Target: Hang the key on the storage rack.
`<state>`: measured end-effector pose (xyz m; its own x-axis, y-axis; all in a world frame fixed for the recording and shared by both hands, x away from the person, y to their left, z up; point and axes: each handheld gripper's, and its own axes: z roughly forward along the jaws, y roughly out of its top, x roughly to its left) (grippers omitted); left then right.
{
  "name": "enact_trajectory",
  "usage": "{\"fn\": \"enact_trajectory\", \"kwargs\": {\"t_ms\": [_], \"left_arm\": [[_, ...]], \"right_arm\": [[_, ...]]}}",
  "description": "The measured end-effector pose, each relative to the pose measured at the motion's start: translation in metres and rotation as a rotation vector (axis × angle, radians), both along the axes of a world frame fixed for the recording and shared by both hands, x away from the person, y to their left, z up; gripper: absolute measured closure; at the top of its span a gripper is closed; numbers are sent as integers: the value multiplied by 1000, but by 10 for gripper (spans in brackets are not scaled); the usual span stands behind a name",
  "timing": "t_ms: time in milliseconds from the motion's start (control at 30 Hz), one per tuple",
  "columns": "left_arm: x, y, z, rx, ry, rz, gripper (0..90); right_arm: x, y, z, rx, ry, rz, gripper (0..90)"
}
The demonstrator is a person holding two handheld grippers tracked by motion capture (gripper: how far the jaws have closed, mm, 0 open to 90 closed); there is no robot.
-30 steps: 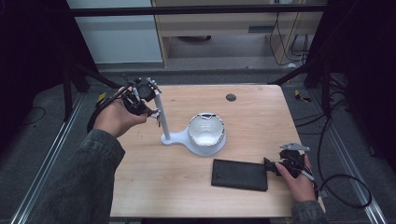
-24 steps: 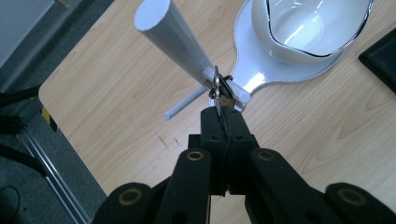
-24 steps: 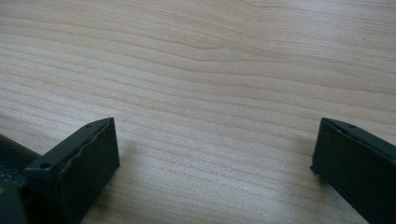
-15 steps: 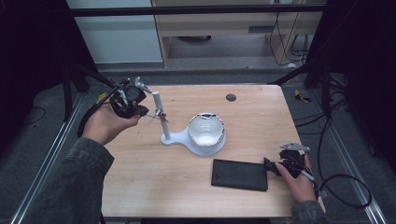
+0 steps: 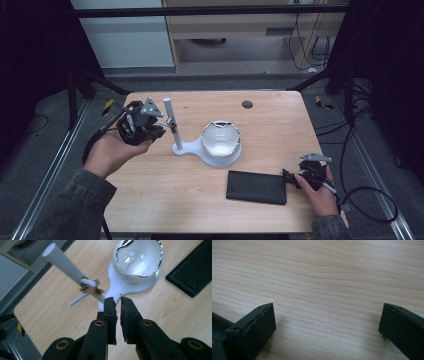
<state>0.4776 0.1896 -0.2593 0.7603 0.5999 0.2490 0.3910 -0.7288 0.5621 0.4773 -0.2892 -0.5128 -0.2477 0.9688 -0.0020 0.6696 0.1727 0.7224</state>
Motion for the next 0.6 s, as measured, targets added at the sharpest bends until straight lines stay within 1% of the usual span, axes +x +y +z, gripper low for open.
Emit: {"fn": "enact_trajectory", "kwargs": {"t_ms": [133,267,300,333,367,400,433,467,600], "left_arm": [[-9,-7,-11,-11,7,-42,833],[-15,-13,-23,-20,20,-68,870],[-17,-14,-27,-28,25,-73,882],[-18,-15,-30,-32,23,-81,894],[-19,-17,-34,-40,29,-88,898],[-21,-18,-37,-44,32,-93,900],[-22,-20,-41,-49,34,-99,900],[-23,-21,-44,-51,38,-103,900],[-26,-28,-62,-79,57,-124,899]], "right_arm": [[0,0,0,-2,-3,3,7],[1,-1,0,4,-2,12,9],[1,-1,0,3,-3,17,23],[1,-1,2,2,-1,27,57],[0,-1,3,7,-4,36,60],[0,-2,5,-4,-22,37,43],[-1,-2,7,-7,-43,42,47],[-2,-2,10,0,-59,39,51],[-4,0,15,-11,-96,51,50]]}}
